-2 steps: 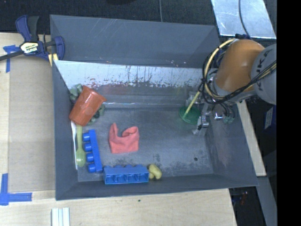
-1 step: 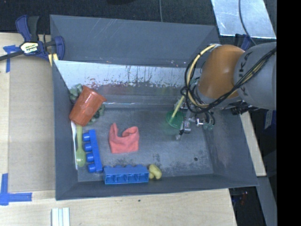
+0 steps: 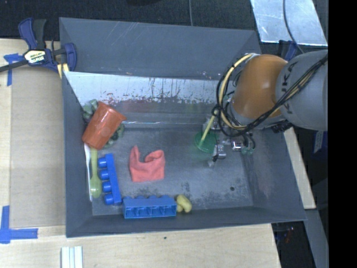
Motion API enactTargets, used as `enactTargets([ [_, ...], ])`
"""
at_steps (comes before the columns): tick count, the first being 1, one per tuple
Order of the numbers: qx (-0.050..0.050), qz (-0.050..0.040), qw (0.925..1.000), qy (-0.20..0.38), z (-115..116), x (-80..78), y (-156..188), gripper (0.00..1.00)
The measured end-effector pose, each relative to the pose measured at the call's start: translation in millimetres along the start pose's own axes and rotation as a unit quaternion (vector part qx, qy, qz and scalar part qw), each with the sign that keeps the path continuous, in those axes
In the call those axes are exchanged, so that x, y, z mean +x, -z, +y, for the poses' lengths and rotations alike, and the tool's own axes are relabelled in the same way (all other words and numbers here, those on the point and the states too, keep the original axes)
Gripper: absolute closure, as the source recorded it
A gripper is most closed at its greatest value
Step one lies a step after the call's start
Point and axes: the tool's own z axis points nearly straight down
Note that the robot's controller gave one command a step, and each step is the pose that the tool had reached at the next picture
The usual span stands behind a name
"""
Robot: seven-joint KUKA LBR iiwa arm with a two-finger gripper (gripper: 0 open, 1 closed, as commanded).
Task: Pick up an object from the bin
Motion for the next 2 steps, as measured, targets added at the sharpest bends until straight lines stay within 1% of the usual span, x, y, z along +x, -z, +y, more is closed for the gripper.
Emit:
enactTargets([
  [1,-0.002,0.0029,0.9959,-0.090,59,25.9,15,0.00],
  [2,-0.001,-0.0033,0.9978,-0.066,106,-7.5,25,0.00],
])
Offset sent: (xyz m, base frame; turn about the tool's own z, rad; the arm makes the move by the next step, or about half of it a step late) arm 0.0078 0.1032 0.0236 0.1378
